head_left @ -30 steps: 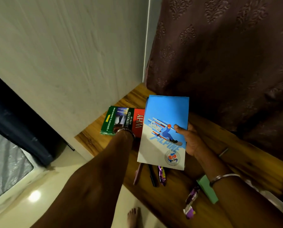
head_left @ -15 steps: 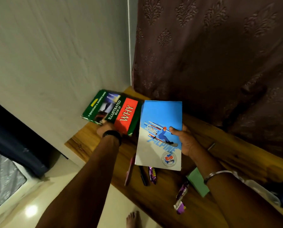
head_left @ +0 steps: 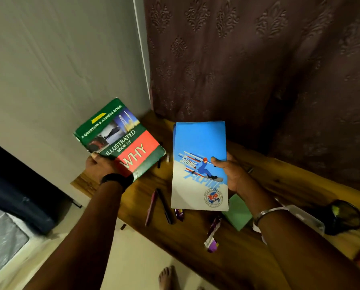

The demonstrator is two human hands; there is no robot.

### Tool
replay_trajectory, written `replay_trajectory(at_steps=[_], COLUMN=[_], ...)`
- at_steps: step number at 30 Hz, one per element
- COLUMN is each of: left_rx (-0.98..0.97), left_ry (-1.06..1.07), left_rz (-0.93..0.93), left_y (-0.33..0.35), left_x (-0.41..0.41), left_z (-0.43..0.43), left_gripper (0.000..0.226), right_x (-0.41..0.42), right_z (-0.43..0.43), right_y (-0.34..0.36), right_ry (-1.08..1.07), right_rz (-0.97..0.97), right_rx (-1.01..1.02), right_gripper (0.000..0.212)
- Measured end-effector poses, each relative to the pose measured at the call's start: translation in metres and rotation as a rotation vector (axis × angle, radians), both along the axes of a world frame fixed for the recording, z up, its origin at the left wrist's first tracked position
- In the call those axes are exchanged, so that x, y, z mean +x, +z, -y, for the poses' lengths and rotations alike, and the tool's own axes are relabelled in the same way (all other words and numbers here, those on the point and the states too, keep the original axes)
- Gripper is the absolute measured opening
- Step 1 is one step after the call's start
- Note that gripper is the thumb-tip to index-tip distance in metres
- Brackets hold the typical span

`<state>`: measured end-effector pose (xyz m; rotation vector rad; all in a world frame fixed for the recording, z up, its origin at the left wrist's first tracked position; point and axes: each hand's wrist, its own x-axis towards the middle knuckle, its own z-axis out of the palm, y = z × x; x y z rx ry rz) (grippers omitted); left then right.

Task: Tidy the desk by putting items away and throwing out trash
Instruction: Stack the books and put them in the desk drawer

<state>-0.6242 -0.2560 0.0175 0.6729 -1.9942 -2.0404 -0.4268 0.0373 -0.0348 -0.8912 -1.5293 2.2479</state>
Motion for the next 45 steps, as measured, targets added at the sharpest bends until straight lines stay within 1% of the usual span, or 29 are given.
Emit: replay_trajectory(at_steps=[1,2,4,5,6,7,8,9,10,11,12,14,16,18,19,22,23,25,27,29,30,31,33,35,37,39,42,43,45], left_rx=[-0.003,0.011,0.149,0.186,0.179,0.169,0.172,0.165,0.174,0.171,0.16,0.071,0.079,0.082,0.064,-0.011,-0.028,0.037,0.127,0.229,0.274,0.318,0.378,0.407,0.403,0.378,0.355,0.345,0.314], left_ry=[-0.059,-0.171,-0.416,-0.505,-0.557,-0.616,-0.69,-0.766,-0.803,-0.823,-0.834,-0.828,-0.868,-0.952,-0.986,-1.084,-1.116,-1.194,-1.307,-1.455,-1.53,-1.588,-1.691,-1.814,-1.918,-1.975,-2.036,-2.046,-2.05], left_rz=[0.017,0.099,0.259,0.301,0.317,0.331,0.37,0.416,0.434,0.437,0.425,0.339,0.313,0.339,0.345,0.33,0.323,0.349,0.369,0.41,0.449,0.48,0.512,0.525,0.517,0.505,0.506,0.525,0.556], left_y=[-0.003,-0.009,-0.036,-0.046,-0.055,-0.083,-0.106,-0.098,-0.101,-0.108,-0.092,-0.03,-0.018,-0.024,-0.028,-0.023,-0.017,-0.006,0.004,0.008,0.009,0.008,0.007,0.009,0.01,0.01,0.011,0.011,0.005], left_x=[0.004,0.006,0.008,0.011,0.016,0.009,0.005,0.022,0.033,0.035,0.05,0.099,0.122,0.132,0.133,0.154,0.164,0.181,0.196,0.21,0.22,0.231,0.258,0.292,0.329,0.367,0.427,0.445,0.479], left_z=[-0.001,-0.004,-0.012,-0.017,-0.025,-0.033,-0.04,-0.046,-0.053,-0.062,-0.07,-0.077,-0.083,-0.091,-0.096,-0.108,-0.109,-0.114,-0.116,-0.117,-0.117,-0.118,-0.122,-0.125,-0.128,-0.13,-0.129,-0.128,-0.127], left_gripper=[0.038,0.039,0.058,0.06,0.054,0.05,0.054,0.063,0.069,0.064,0.05,0.03,0.026,0.032,0.032,0.02,0.018,0.021,0.032,0.049,0.054,0.055,0.052,0.056,0.054,0.05,0.047,0.047,0.046], right_x=[0.004,0.007,0.011,0.013,0.015,0.018,0.023,0.028,0.035,0.042,0.049,0.066,0.082,0.098,0.104,0.126,0.135,0.158,0.186,0.216,0.231,0.248,0.283,0.321,0.363,0.405,0.461,0.48,0.517], right_z=[0.002,0.005,0.012,0.016,0.019,0.022,0.025,0.027,0.028,0.028,0.028,0.029,0.031,0.036,0.038,0.043,0.045,0.045,0.05,0.058,0.063,0.068,0.078,0.091,0.105,0.118,0.136,0.139,0.148], right_y=[0.001,0.003,0.006,0.008,0.01,0.011,0.013,0.015,0.017,0.018,0.016,0.018,0.026,0.038,0.043,0.041,0.042,0.041,0.048,0.055,0.056,0.056,0.056,0.056,0.059,0.06,0.062,0.061,0.054], right_ry=[0.003,0.013,0.031,0.032,0.027,0.028,0.034,0.031,0.016,-0.002,-0.015,-0.036,-0.066,-0.037,-0.016,-0.047,-0.086,-0.166,-0.207,-0.255,-0.296,-0.334,-0.437,-0.519,-0.568,-0.637,-0.733,-0.743,-0.753], right_rz=[-0.007,-0.027,-0.069,-0.089,-0.107,-0.124,-0.134,-0.124,-0.108,-0.092,-0.08,-0.077,-0.057,-0.011,0.004,0.014,0.017,0.019,-0.002,-0.061,-0.096,-0.137,-0.177,-0.172,-0.146,-0.12,-0.07,-0.075,-0.107], right_rx=[0.002,0.0,-0.01,-0.017,-0.028,-0.035,-0.038,-0.032,-0.023,-0.018,-0.024,-0.057,-0.131,-0.176,-0.156,-0.074,-0.042,-0.034,-0.053,-0.098,-0.119,-0.12,-0.105,-0.101,-0.106,-0.11,-0.11,-0.121,-0.165], right_gripper=[0.063,0.064,0.068,0.071,0.072,0.072,0.071,0.067,0.058,0.048,0.04,0.035,0.033,0.041,0.047,0.078,0.076,0.063,0.053,0.032,0.027,0.03,0.042,0.048,0.052,0.058,0.075,0.077,0.07])
